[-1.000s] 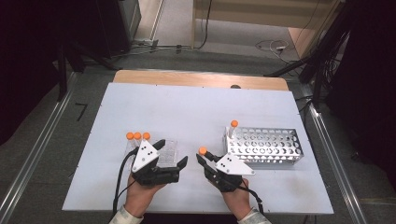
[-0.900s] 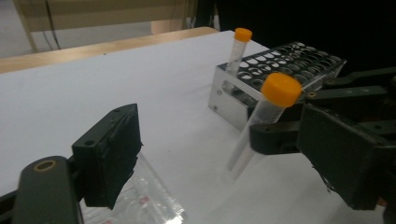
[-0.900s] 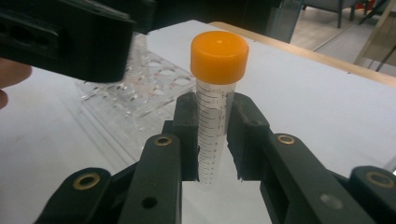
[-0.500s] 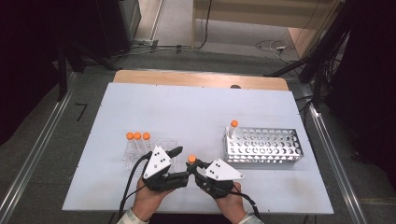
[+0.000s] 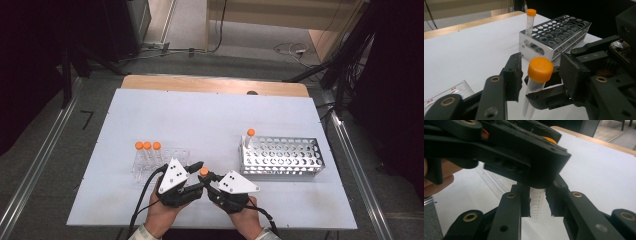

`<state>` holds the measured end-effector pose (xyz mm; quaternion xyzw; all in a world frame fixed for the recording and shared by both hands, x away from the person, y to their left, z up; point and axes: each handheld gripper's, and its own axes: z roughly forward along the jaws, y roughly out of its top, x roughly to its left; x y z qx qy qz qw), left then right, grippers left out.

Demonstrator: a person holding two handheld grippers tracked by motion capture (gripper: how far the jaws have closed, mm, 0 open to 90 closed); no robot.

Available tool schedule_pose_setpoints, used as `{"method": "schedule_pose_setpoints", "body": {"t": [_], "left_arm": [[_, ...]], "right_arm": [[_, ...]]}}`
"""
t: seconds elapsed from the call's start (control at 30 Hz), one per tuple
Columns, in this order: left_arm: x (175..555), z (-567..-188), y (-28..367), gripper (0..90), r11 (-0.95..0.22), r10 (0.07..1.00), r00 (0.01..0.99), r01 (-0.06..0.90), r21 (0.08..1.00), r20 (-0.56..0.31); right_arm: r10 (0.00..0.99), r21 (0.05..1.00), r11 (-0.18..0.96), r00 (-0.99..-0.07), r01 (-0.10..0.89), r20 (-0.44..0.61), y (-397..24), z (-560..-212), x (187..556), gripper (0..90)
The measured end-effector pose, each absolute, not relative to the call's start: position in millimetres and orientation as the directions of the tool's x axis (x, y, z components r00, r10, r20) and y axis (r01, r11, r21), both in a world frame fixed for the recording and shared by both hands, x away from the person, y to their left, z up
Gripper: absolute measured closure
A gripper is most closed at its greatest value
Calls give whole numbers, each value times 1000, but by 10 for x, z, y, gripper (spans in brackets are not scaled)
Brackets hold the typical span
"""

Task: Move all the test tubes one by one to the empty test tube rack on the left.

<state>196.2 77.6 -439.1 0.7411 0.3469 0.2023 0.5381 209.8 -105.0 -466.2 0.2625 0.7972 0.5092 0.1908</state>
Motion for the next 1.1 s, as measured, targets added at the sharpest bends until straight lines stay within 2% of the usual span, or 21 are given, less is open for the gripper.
{"method": "schedule_pose_setpoints", "body": {"t": [0.17,0.6,0.87,1.1], "left_arm": [[1971,-4406,778,659,-186,741,669,294,938,-63],[1975,-4396,779,704,-196,734,676,297,934,-62],[2019,-4389,783,704,-160,745,661,308,938,-90],[2081,-4398,796,705,-147,760,642,321,936,-101]], "right_arm": [[613,912,343,-789,225,-36,-1056,-4660,2102,720],[611,912,341,-791,229,-30,-1081,-4659,2110,705],[624,907,324,-781,268,8,-1216,-4591,2175,457],[666,904,293,-745,310,40,-1406,-4537,2278,350]]}}
